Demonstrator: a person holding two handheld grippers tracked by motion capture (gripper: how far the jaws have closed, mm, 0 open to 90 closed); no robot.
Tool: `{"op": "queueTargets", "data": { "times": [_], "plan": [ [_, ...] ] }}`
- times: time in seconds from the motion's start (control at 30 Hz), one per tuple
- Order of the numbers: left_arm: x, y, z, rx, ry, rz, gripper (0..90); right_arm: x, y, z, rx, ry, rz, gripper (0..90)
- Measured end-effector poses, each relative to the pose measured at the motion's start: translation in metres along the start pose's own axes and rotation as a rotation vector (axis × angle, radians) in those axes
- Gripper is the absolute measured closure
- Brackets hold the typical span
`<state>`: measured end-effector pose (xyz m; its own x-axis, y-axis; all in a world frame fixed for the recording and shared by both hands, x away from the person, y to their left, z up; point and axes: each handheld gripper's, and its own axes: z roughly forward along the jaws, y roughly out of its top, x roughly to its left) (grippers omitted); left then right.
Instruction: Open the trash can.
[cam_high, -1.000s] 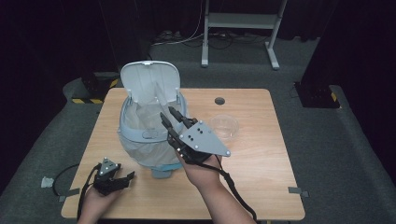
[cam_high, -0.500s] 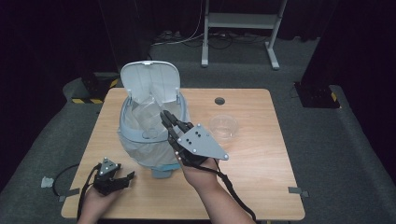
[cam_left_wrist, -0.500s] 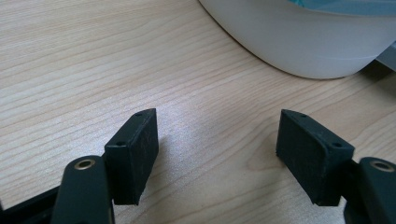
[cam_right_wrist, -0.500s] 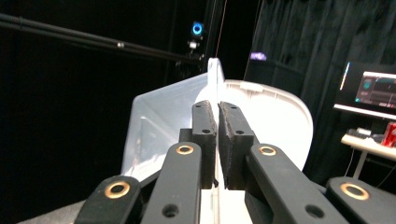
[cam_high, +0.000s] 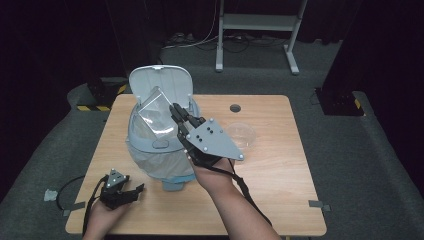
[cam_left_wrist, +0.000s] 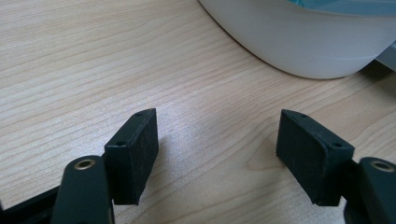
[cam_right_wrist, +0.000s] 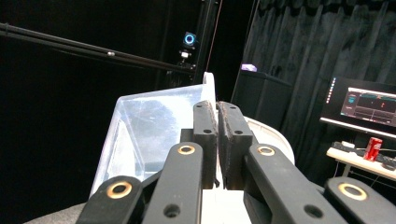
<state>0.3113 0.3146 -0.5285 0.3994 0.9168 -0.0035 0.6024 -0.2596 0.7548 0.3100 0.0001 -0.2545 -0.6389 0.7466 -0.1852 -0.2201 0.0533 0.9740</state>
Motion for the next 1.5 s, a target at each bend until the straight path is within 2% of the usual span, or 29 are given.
{"op": "queueTargets", "data": {
  "times": [0.13, 0.2, 0.47, 0.63, 0.83, 1.17, 1.27, 1.37, 1.43, 1.5],
  "plan": [
    [0.000, 0.000, 0.000, 0.000, 0.000, 0.000, 29.8, -0.003, 0.002, 0.006, 0.011, -0.012, -0.007, 85.4],
    [0.000, 0.000, 0.000, 0.000, 0.000, 0.000, 29.8, -0.005, 0.001, 0.012, 0.028, 0.001, 0.009, 74.2],
    [0.000, 0.000, 0.000, 0.000, 0.000, 0.000, 29.8, -0.001, -0.002, 0.013, 0.032, -0.008, -0.003, 71.8],
    [0.000, 0.000, 0.000, -0.001, 0.001, 0.000, 29.8, -0.005, -0.014, 0.004, 0.049, -0.032, 0.033, 66.3],
    [0.000, 0.000, 0.000, -0.001, 0.001, 0.000, 29.8, -0.006, -0.040, -0.010, 0.075, -0.036, 0.075, 67.7],
    [0.000, 0.000, 0.000, -0.001, 0.001, 0.001, 29.8, 0.001, -0.073, -0.023, 0.116, -0.027, 0.099, 72.8],
    [0.000, 0.000, 0.000, -0.001, 0.001, 0.001, 29.8, 0.001, -0.079, -0.023, 0.127, -0.019, 0.122, 73.7],
    [0.000, 0.000, 0.000, -0.001, 0.001, 0.001, 29.8, 0.000, -0.082, -0.022, 0.130, -0.005, 0.133, 80.0],
    [0.000, 0.000, 0.000, -0.001, 0.001, 0.001, 29.8, 0.000, -0.079, -0.023, 0.109, 0.003, 0.141, 86.1],
    [0.000, 0.000, 0.000, -0.001, 0.001, 0.000, 29.8, 0.001, -0.077, -0.023, 0.102, -0.004, 0.130, 86.3]
  ]
}}
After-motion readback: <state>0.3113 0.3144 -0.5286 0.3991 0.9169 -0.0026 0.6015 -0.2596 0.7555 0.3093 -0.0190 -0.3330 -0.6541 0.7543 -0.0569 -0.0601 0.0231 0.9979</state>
